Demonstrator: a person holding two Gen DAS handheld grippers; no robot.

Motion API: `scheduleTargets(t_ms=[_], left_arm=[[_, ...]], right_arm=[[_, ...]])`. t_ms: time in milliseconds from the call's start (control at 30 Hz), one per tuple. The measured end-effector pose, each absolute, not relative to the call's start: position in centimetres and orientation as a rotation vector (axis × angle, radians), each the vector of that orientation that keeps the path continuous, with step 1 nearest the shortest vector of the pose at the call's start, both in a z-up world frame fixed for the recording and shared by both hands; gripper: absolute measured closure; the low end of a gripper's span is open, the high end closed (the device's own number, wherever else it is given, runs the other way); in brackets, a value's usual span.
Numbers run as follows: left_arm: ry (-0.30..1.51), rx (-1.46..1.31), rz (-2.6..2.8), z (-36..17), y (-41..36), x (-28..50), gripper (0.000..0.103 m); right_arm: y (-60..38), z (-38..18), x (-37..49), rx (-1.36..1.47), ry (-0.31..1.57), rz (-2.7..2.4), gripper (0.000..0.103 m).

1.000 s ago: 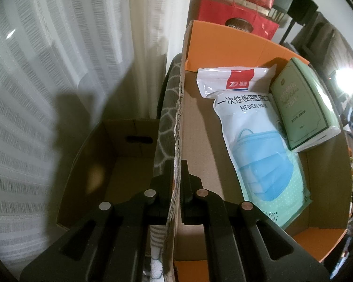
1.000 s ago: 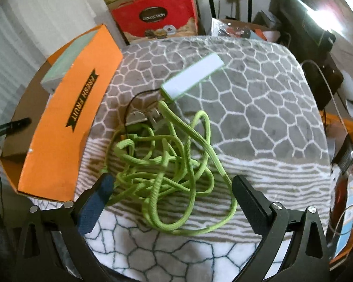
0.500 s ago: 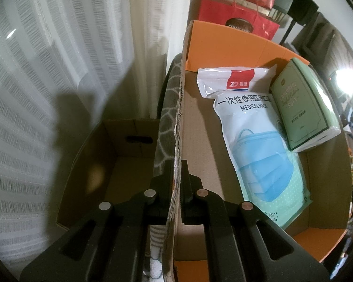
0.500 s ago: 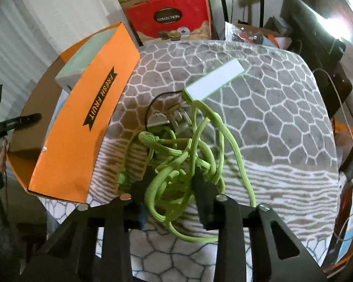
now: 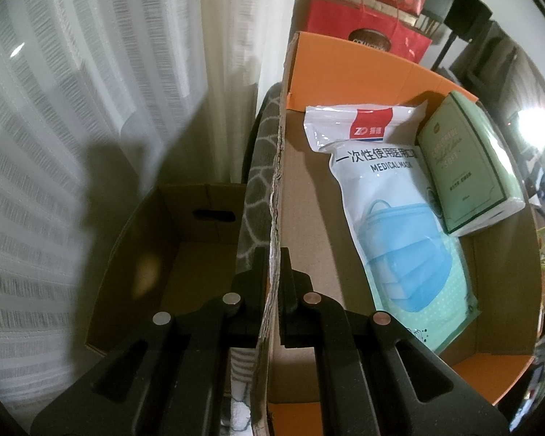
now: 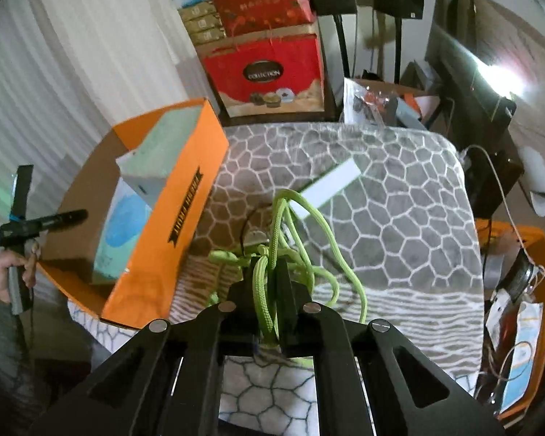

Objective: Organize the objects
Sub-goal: 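Grasp the coiled green cable with the right tool, then lift the green cable with the right tool and carry it over the box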

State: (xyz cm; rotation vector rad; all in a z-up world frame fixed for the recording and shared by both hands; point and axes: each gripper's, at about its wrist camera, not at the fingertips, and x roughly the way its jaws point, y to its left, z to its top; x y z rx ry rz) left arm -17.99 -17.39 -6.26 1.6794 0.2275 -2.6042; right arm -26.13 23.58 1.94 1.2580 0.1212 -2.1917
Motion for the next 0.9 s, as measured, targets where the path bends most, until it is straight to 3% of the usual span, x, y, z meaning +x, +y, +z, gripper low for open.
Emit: scheduleTargets(t_ms=[267, 900], left_arm=[[0.226, 1.682, -2.603, -6.2, -17.3, -18.0, 0.099], [0.251, 1.67, -2.617, -5.7, -17.1, -17.7, 0.099]], right_arm=[[23.9, 2.9, -25.8, 1.22, 0.114, -2.214, 0.098], [22.0, 18.9, -22.8, 0.87, 0.183, -2.287, 0.098]])
